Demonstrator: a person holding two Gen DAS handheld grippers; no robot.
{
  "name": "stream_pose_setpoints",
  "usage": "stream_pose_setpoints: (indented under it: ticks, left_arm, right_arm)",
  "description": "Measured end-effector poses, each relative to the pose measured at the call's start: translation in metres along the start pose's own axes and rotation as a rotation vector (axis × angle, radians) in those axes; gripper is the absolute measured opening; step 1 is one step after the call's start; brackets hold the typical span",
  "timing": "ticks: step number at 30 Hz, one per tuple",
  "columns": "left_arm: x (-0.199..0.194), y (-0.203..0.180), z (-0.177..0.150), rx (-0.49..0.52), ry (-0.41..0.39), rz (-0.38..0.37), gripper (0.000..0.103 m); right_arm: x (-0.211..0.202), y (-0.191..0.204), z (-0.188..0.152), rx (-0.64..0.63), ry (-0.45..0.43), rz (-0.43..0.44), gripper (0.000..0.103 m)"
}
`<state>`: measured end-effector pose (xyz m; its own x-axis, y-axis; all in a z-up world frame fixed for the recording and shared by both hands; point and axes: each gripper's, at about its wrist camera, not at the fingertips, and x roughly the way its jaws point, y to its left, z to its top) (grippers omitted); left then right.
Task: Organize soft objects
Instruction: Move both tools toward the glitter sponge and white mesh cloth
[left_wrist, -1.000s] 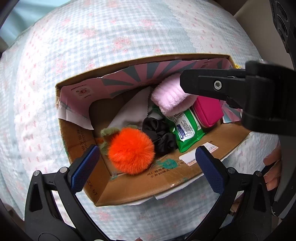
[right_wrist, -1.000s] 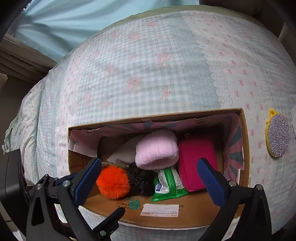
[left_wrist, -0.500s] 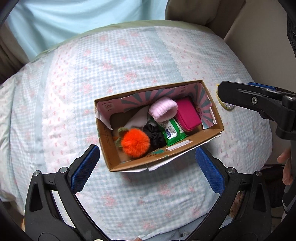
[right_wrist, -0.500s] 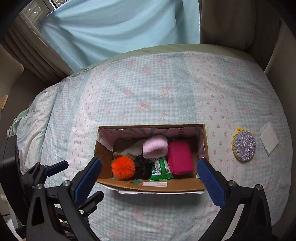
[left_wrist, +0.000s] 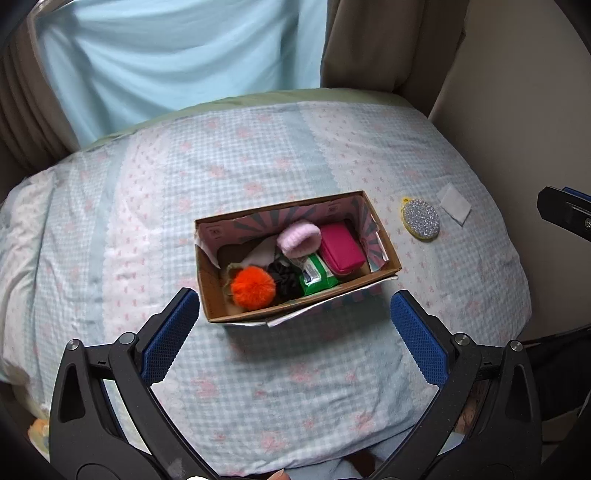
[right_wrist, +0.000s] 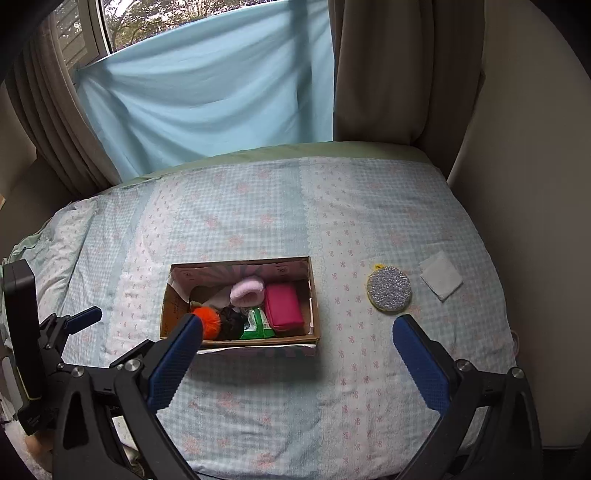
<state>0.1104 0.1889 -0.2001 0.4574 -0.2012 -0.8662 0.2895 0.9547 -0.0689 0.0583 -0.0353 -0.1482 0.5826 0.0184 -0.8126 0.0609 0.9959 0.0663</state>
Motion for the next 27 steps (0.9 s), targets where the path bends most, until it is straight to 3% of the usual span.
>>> stream_pose_setpoints:
  ticks: [4,12,20,27]
  left_arm:
    - [-0.005,-0.034,0.004,0.012,-0.023,-0.030,0.103]
    - [0.000,-0.115,0.025,0.034,-0.046,-0.047,0.103]
    - [0.037,-0.197,0.047,-0.065,-0.044,-0.022,0.103]
    - [0.107,-0.247,0.056,-0.152,0.001,-0.033,0.103]
  right_arm:
    - [-0.017,-0.039,-0.009,0.033,-0.032,-0.069,0.102]
    - [-0.016,-0.133,-0.006,0.017,-0.088,-0.090,0.102]
    - [0.024,-0.229,0.017,-0.088,-0.108,-0.019,0.102]
    - [0.086,-0.288,0.029,-0.170,-0.062,0.009,0.102]
